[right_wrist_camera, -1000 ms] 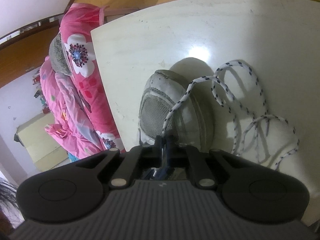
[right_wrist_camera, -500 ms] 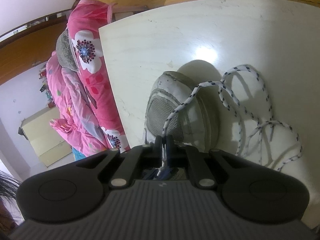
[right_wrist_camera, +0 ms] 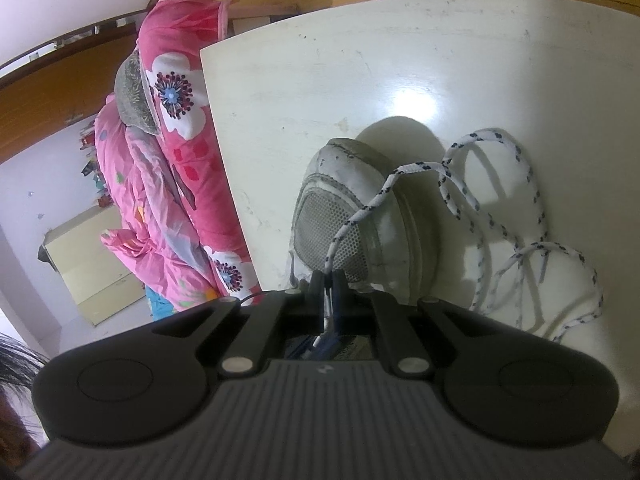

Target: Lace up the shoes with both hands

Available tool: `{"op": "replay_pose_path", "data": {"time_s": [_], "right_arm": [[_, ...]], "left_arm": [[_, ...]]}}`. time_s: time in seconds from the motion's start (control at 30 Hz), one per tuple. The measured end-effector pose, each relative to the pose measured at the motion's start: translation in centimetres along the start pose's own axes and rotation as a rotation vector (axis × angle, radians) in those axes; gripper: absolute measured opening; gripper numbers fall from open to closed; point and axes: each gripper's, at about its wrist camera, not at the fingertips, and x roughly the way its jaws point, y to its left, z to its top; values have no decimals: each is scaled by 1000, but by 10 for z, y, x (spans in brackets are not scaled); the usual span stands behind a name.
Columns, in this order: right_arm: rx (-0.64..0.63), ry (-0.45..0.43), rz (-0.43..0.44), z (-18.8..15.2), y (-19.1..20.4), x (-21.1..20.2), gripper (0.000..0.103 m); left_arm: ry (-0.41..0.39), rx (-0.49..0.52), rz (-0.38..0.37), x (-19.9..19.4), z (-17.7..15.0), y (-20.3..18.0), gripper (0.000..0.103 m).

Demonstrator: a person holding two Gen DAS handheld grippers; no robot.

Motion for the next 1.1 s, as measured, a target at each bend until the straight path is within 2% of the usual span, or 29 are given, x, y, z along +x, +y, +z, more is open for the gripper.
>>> {"op": "replay_pose_path", "data": {"time_s": [1.1], "right_arm": [[-63,35,-20,-10,1,3,2]], "left_arm": [[-8,-3,0,4,-1,1,11]]}}
